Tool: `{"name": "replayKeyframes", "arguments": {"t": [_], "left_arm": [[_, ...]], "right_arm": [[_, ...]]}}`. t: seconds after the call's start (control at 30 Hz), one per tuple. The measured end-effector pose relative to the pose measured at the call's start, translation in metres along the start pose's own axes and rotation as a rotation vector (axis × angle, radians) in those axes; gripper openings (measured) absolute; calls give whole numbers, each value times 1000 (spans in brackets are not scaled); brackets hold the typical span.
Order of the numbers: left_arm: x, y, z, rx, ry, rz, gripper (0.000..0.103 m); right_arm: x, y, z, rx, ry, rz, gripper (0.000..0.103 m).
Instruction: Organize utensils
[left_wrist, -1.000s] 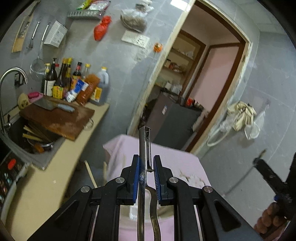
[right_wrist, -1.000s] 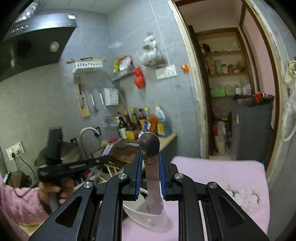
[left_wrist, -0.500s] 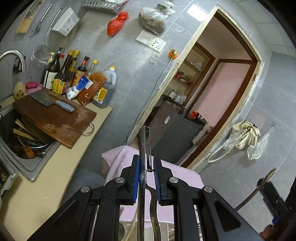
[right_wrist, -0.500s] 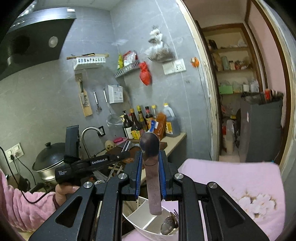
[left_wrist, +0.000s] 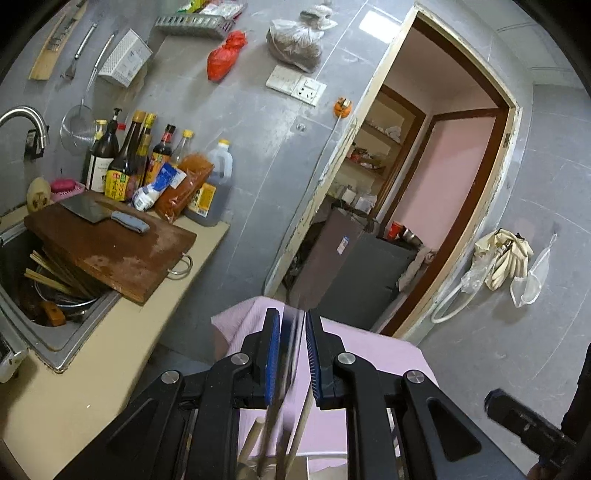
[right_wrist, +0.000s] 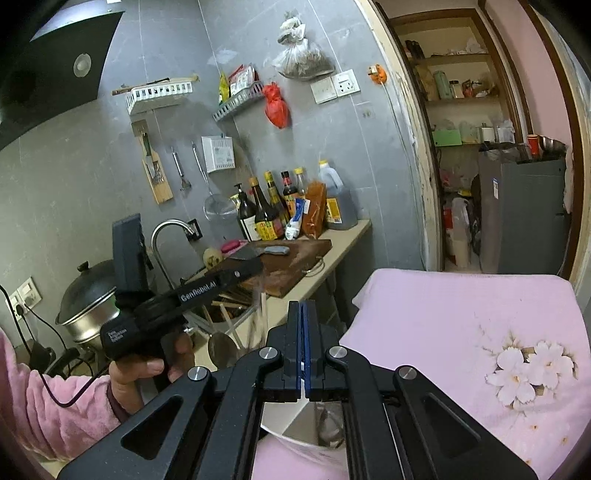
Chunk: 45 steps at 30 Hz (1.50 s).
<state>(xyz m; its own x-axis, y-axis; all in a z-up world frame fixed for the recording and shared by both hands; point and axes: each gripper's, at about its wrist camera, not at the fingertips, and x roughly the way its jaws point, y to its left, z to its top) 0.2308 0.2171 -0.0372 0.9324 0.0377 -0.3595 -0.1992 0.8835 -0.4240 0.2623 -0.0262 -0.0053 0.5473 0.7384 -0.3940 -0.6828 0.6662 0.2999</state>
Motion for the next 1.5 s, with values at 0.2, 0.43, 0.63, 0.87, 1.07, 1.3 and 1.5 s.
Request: {"name": "replayKeyframes", "arguments": {"t": [0.2, 0.43, 0.63, 0.87, 1.07, 1.3, 1.5], "left_arm": [[-11, -12, -3, 70, -39, 2, 14], [-25, -15, -8, 118, 0, 13, 14], [-37, -19, -11, 131, 41, 13, 14], [-56, -36, -21, 198, 98, -23, 22], [-83, -53, -35, 225, 129, -34, 31], [-135, -82, -53, 204, 113, -31, 61], [-182, -104, -76, 207, 97, -22, 97]], "right_arm": [[-5, -5, -6, 32, 5, 6, 1], [-14, -10, -10, 56, -22, -29, 1], [-31, -9, -19, 56, -53, -152, 2], [-59, -1, -31, 69, -67, -251, 5], [-97, 5, -38, 84, -98, -303, 35], [-154, 9, -47, 81, -104, -342, 54], [-206, 17, -60, 54, -120, -403, 86]]}}
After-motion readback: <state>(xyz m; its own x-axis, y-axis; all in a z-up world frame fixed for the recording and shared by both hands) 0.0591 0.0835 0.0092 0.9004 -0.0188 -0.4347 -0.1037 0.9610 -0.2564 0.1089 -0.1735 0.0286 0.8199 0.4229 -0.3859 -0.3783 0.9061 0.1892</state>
